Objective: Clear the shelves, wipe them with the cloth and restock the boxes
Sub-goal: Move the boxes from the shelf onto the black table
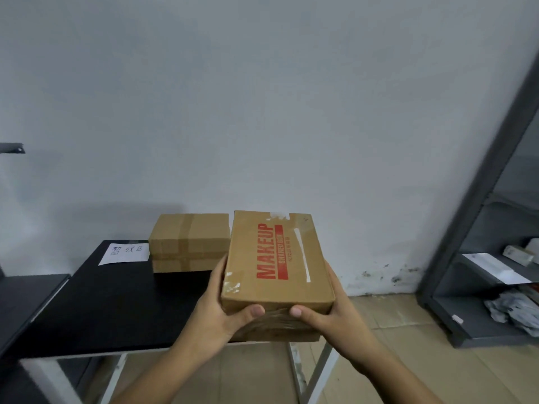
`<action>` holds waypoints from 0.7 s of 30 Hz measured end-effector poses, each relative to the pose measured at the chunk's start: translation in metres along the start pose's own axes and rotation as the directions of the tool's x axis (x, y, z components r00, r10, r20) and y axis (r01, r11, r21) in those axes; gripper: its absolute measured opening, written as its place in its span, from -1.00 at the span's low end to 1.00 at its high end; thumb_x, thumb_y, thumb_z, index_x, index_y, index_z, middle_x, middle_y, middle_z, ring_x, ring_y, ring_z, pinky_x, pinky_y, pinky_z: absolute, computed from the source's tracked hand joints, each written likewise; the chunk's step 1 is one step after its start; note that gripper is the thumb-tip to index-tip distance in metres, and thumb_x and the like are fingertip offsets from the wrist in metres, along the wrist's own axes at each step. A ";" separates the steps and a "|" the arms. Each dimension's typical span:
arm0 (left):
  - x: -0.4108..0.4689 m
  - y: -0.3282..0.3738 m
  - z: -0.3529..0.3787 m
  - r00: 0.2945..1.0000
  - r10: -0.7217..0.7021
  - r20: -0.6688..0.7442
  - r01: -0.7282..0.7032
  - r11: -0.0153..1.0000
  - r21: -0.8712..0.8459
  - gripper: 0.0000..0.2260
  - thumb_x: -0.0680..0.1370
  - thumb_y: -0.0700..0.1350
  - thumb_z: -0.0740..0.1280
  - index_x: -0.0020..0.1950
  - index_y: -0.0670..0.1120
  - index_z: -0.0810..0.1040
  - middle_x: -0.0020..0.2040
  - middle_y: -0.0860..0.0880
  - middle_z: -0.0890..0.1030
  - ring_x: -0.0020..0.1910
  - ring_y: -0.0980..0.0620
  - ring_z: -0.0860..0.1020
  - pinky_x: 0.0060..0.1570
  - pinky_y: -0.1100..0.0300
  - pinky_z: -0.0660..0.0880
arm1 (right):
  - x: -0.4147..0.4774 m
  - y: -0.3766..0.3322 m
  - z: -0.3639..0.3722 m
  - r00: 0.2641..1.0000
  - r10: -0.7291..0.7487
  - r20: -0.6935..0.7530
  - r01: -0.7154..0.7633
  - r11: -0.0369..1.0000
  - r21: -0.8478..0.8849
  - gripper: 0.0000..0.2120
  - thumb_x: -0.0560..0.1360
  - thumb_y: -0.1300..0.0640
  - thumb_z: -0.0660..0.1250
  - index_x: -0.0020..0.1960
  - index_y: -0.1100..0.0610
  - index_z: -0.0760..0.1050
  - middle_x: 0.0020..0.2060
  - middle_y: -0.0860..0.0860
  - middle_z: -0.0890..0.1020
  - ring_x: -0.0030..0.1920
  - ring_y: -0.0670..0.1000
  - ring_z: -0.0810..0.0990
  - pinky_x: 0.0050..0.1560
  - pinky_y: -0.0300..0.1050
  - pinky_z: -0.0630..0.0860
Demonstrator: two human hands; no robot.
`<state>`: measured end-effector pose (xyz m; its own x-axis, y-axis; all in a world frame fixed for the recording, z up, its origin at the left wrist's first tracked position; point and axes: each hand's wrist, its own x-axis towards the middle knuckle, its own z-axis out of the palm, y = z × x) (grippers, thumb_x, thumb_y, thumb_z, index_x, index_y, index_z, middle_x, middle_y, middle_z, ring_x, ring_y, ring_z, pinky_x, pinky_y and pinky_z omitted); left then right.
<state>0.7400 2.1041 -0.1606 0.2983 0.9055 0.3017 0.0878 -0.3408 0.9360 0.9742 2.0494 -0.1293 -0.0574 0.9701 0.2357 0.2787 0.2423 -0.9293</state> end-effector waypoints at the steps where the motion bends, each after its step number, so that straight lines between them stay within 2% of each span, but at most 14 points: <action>1: 0.013 -0.004 0.002 1.000 -0.002 0.001 0.002 1.000 -0.006 0.01 0.21 0.40 0.56 0.54 0.29 0.13 0.32 0.27 0.56 0.33 0.28 0.49 0.26 0.27 0.41 | 0.012 0.006 -0.005 1.000 0.003 0.004 -0.003 1.000 0.000 -0.23 0.41 0.15 0.57 0.46 -0.15 0.24 0.19 -0.30 0.62 0.24 -0.22 0.59 0.14 -0.36 0.51; 4: 0.051 -0.021 0.005 1.000 -0.010 0.004 0.010 1.000 -0.010 -0.04 0.24 0.36 0.57 0.52 0.27 0.15 0.31 0.28 0.56 0.32 0.29 0.50 0.24 0.34 0.43 | 0.048 0.023 -0.016 1.000 0.018 0.009 -0.018 1.000 -0.003 -0.22 0.42 0.14 0.57 0.48 -0.15 0.23 0.22 -0.28 0.61 0.26 -0.20 0.58 0.18 -0.28 0.54; 7: 0.089 -0.038 0.007 1.000 -0.011 0.016 0.011 1.000 0.004 -0.14 0.34 0.14 0.57 0.51 0.26 0.16 0.30 0.32 0.55 0.31 0.31 0.49 0.25 0.30 0.42 | 0.084 0.042 -0.024 1.000 0.028 0.013 -0.028 1.000 -0.008 -0.23 0.43 0.13 0.56 0.47 -0.18 0.21 0.21 -0.32 0.59 0.26 -0.22 0.57 0.20 -0.28 0.54; 9: 0.116 -0.048 0.006 1.000 -0.006 0.026 0.006 1.000 0.004 -0.18 0.36 0.07 0.55 0.50 0.26 0.17 0.29 0.33 0.55 0.30 0.32 0.50 0.25 0.28 0.42 | 0.111 0.051 -0.030 1.000 0.030 0.005 -0.030 0.999 -0.030 -0.23 0.42 0.12 0.56 0.46 -0.20 0.20 0.22 -0.33 0.58 0.26 -0.24 0.56 0.16 -0.33 0.53; 11: 0.143 -0.060 0.004 0.999 -0.010 0.042 0.010 1.000 0.001 -0.16 0.37 0.10 0.56 0.53 0.25 0.16 0.31 0.32 0.54 0.32 0.31 0.49 0.27 0.24 0.43 | 0.138 0.061 -0.035 0.999 0.043 0.004 -0.043 0.999 -0.033 -0.23 0.43 0.10 0.55 0.47 -0.19 0.19 0.23 -0.33 0.57 0.27 -0.23 0.56 0.14 -0.34 0.53; 13: 0.169 -0.073 0.002 0.998 -0.025 0.058 0.025 1.000 0.002 -0.09 0.36 0.21 0.58 0.57 0.25 0.12 0.35 0.28 0.52 0.35 0.27 0.48 0.30 0.18 0.42 | 0.162 0.074 -0.040 0.998 0.062 0.005 -0.061 0.997 -0.039 -0.22 0.43 0.09 0.55 0.48 -0.17 0.19 0.24 -0.32 0.57 0.28 -0.21 0.55 0.14 -0.33 0.54; 16: 0.202 -0.091 -0.001 0.996 -0.033 0.079 0.032 0.999 0.016 -0.02 0.30 0.34 0.56 0.58 0.28 0.07 0.36 0.31 0.50 0.36 0.29 0.46 0.30 0.19 0.41 | 0.193 0.090 -0.043 0.998 0.066 -0.012 -0.066 0.996 -0.059 -0.23 0.43 0.10 0.55 0.46 -0.19 0.20 0.22 -0.33 0.58 0.26 -0.23 0.56 0.14 -0.33 0.54; 21: 0.249 -0.114 -0.001 0.993 -0.077 0.086 0.073 0.996 0.042 -0.04 0.31 0.34 0.55 0.55 0.32 0.05 0.33 0.37 0.49 0.33 0.35 0.46 0.28 0.24 0.42 | 0.242 0.114 -0.055 0.995 0.098 -0.003 -0.098 0.994 -0.046 -0.22 0.42 0.09 0.56 0.49 -0.15 0.22 0.26 -0.24 0.59 0.29 -0.17 0.56 0.22 -0.22 0.55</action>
<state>0.8030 2.3685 -0.1924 0.3713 0.9039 0.2125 0.1488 -0.2839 0.9473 1.0444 2.3110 -0.1626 -0.0273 0.9892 0.1443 0.3270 0.1452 -0.9338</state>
